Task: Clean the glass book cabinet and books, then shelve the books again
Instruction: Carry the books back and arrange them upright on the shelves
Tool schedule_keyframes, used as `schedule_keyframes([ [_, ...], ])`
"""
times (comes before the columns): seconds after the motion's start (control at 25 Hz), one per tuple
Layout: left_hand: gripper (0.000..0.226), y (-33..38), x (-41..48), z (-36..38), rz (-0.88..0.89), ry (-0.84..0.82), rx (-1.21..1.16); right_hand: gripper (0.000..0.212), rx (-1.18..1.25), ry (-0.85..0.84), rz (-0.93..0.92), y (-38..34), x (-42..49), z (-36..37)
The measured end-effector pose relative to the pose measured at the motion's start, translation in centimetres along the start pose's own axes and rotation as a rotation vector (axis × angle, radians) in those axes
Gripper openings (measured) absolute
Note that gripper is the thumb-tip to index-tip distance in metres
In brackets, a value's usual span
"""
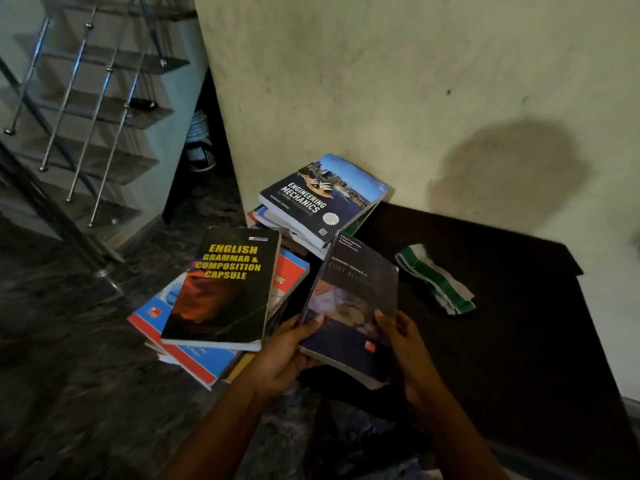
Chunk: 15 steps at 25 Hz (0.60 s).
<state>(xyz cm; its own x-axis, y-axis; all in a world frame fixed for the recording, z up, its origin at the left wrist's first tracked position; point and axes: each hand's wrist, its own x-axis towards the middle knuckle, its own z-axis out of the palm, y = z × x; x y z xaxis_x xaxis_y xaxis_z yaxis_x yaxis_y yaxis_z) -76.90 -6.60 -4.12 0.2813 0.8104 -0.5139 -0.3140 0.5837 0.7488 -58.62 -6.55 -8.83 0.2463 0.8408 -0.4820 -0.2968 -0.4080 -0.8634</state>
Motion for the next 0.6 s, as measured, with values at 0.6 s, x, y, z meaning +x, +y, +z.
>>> schedule_keyframes([
  [0.6, 0.068, 9.5, -0.3, -11.4, 0.114, 0.637, 1.283, 0.019, 0.169, -0.052, -0.052, 1.5, -3.5, 7.9],
])
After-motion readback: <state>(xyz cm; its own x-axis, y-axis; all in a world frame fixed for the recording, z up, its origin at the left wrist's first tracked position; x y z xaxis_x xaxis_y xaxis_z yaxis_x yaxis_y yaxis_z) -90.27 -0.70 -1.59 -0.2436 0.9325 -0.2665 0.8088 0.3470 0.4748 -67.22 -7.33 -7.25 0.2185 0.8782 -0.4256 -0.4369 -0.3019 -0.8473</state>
